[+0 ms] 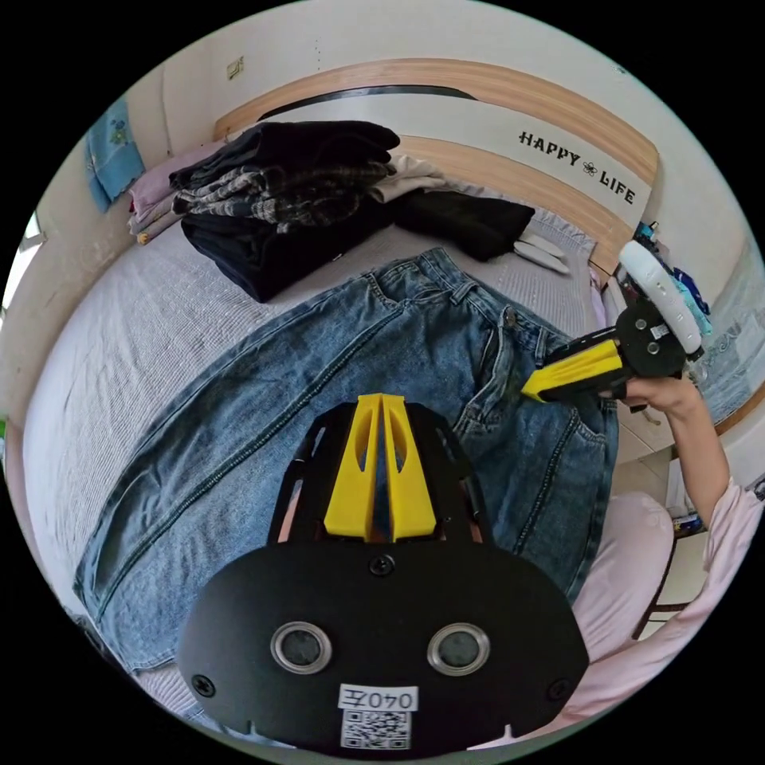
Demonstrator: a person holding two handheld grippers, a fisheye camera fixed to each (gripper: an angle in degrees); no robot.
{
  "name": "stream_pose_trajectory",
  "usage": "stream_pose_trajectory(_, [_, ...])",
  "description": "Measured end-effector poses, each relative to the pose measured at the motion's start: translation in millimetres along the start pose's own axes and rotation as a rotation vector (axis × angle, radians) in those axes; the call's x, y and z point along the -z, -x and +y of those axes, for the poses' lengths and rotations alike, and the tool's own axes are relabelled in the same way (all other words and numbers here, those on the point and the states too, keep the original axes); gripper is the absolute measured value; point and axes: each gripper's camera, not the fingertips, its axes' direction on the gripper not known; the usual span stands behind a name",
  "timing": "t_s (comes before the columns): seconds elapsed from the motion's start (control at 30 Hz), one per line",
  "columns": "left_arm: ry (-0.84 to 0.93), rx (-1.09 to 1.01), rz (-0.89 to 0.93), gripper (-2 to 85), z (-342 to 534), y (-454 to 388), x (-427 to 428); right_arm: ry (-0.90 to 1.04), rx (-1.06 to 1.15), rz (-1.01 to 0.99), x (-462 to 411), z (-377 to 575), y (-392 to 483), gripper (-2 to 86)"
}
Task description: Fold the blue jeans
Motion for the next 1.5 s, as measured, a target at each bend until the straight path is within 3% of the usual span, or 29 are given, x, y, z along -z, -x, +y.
stream_pose_trajectory(0.1, [-0.009,-0.007,-0.034,-0.9,-24.4,4.4,-15.8,0.011,0.028,-0.012,18.1,3.7,-5.2,-1.0])
stream_pose_trajectory(0.27, [0.016,0.023,-0.109,-0.9,-74.9,0.9,-64.1,-0.302,-0.130,0.150,55.1,-37.2,-46.9,-1.0])
stream_pose_trajectory(0.4, [0.036,0.063,-0.185,-0.9,-87.8,4.2,-98.9,-0.244,-0.205,0.139,17.3,-89.2,-74.6,-1.0])
stream_pose_trajectory(0.47, [0.042,0.069,-0.213,-0.9,-93.0,6.2,-103.6,-0.080,-0.258,0.298,-31.5,-115.2,-92.8,-1.0])
stream_pose_trajectory(0.53, [0.054,0.038,-0.278,-0.9,-99.7,3.6,-109.1,-0.160,-0.319,0.247,-32.0,-116.8,-104.1,-1.0])
stream_pose_trajectory(0.73, [0.080,-0.016,-0.298,-0.9,-97.9,-8.2,-94.7,-0.144,-0.306,0.226,-11.9,-109.6,-100.1,-1.0])
stream_pose_trajectory(0.87, [-0.061,-0.034,-0.211,-0.9,-18.5,-10.0,3.1,-0.269,-0.090,0.264,28.7,-22.3,-27.6,-1.0])
stream_pose_trajectory(0.97, [-0.004,0.000,-0.284,-0.9,62.9,1.1,42.6,-0.222,-0.029,0.312,19.2,40.8,13.6,-1.0])
stream_pose_trajectory(1.13, [0.238,0.211,-0.407,-0.9,172.4,44.9,22.0,-0.004,-0.111,0.418,-24.0,106.5,8.5,-1.0])
stream_pose_trajectory(1.2, [0.090,0.260,-0.412,-0.9,212.7,54.3,21.5,-0.085,-0.177,0.344,-23.2,128.1,-6.1,-1.0])
stream_pose_trajectory(1.27, [0.092,0.280,-0.444,-0.9,220.5,52.0,32.3,-0.077,-0.248,0.284,-13.9,135.6,-12.3,-1.0])
stream_pose_trajectory(1.37, [0.032,0.227,-0.576,-0.9,246.9,29.5,76.9,-0.114,-0.288,0.369,7.2,155.3,4.3,-1.0])
stream_pose_trajectory(1.5, [-0.014,0.170,-0.527,-0.9,329.7,-3.0,135.8,-0.256,-0.357,0.246,26.4,191.2,17.4,-1.0])
